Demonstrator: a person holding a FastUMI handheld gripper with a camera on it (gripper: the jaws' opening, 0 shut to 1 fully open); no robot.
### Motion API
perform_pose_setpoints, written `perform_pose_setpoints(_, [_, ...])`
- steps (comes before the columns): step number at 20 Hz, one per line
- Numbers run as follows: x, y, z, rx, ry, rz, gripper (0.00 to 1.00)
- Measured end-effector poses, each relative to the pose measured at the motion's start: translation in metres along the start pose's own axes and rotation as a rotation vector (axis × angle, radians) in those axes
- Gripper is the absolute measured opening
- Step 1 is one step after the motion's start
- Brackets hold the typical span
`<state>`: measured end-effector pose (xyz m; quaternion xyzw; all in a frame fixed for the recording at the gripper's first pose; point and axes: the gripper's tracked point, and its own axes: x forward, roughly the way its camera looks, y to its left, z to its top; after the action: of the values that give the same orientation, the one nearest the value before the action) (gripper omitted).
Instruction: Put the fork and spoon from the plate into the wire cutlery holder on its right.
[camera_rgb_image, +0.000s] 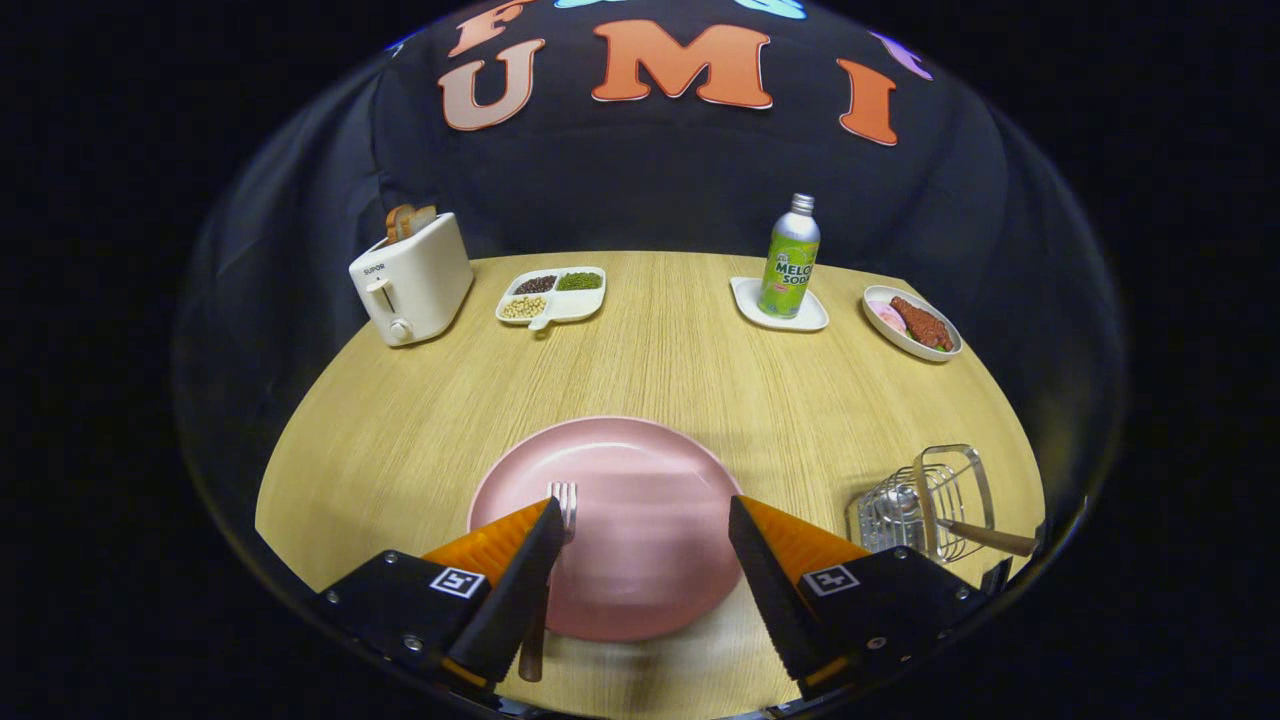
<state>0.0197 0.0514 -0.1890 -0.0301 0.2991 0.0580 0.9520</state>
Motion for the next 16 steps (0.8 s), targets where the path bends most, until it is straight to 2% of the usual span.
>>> perform_pose_setpoints(16, [0.016, 0.040, -0.051, -0.024, 0.090, 0.056, 0.99])
